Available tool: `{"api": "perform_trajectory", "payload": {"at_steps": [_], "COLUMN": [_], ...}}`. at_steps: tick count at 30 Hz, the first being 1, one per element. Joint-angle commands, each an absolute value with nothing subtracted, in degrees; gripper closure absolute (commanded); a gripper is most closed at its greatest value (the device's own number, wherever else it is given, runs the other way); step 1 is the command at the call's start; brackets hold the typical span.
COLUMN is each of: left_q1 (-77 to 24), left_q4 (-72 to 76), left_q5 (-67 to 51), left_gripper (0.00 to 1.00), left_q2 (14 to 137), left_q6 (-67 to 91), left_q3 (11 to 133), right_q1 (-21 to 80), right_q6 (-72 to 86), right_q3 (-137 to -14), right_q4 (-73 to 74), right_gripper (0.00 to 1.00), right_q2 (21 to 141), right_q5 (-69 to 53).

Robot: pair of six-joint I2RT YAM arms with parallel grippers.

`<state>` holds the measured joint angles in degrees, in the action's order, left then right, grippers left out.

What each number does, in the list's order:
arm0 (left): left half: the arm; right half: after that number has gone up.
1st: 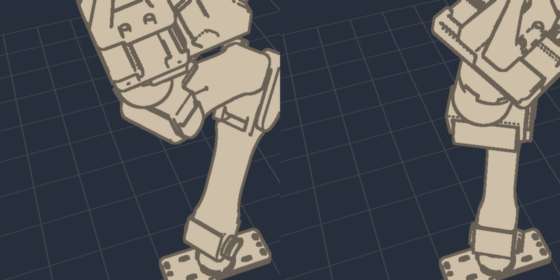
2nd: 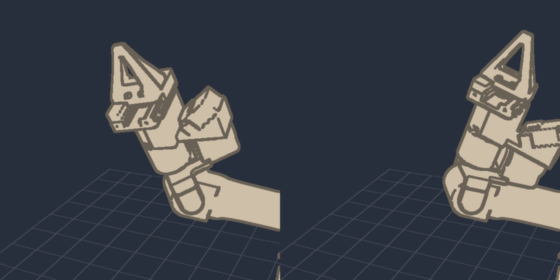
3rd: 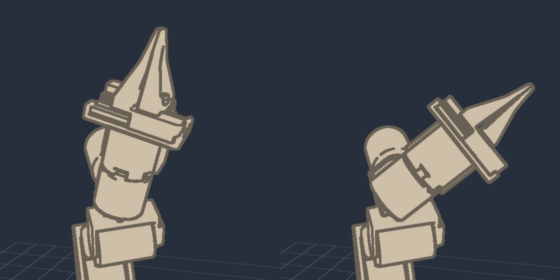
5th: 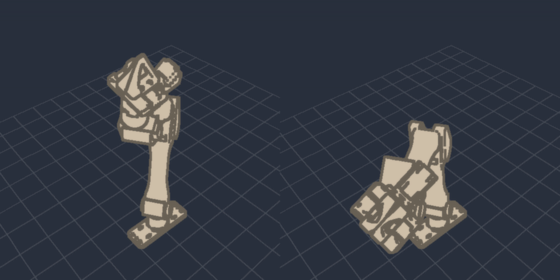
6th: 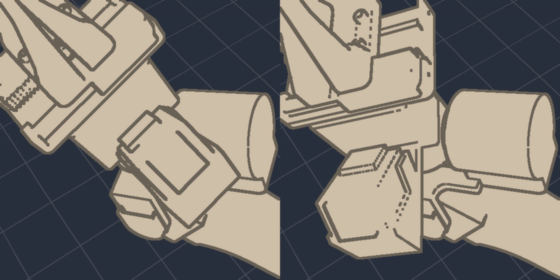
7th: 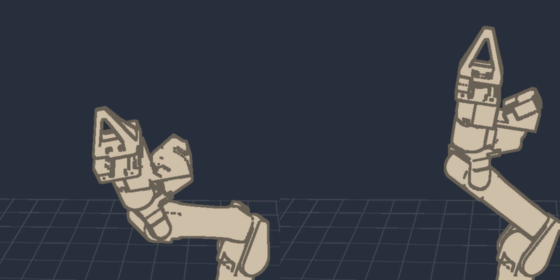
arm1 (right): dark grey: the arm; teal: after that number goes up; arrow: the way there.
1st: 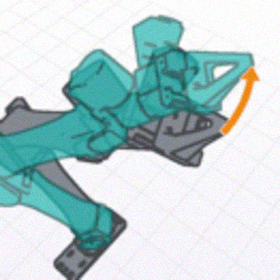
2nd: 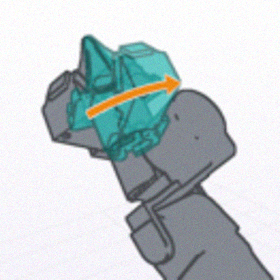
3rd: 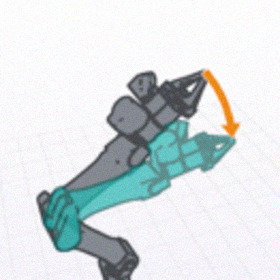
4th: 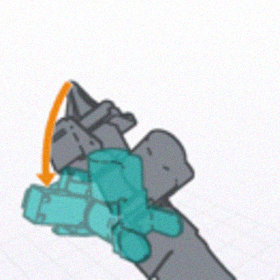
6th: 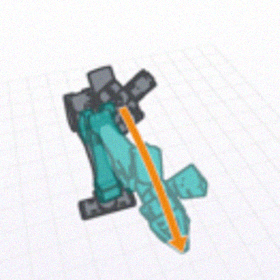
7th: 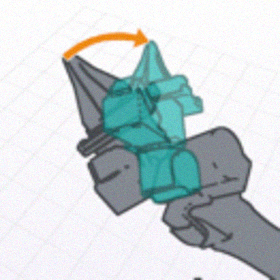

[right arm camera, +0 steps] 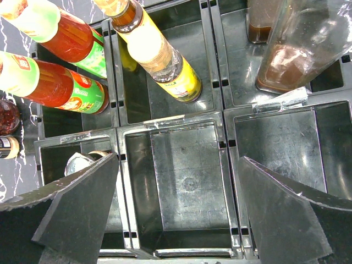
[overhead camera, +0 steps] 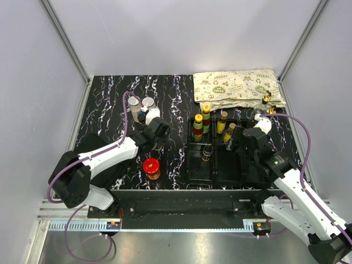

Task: Organize the condiment bottles
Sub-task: Pick up the bottle from the center of the board, then place the bottle in the storage box.

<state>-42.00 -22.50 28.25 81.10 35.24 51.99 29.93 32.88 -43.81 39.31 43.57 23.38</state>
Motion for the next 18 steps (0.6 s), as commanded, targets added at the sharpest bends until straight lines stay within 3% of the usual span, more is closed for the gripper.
{"api": "perform_trajectory", "payload": {"at_steps": [1, 5, 18], "left_q1": [-41.7, -43.1, -59.3], "left_q4": [-21.4, -22.3, -25.6], "left_q5": [29.4, 31.7, 45.3], "left_gripper": [0.85, 1.00, 1.00], "left_q2": [79.8, 77.1, 73.3], "left_q6": [34.7, 34.5, 27.5], "left_q3": [53.2, 53.2, 61.1], "right_q1": [29.8, 29.7, 29.8], "right_q6": [33.3, 33.5, 33.6], "right_q3": [-45.1, -45.1, -45.3], "right_q4": [38.6, 38.5, 38.4], "right_gripper": [0.00, 0.00, 0.00], "right_q2": [43.2, 43.4, 43.4], "right_q5": [25.4, 25.4, 25.1]}}
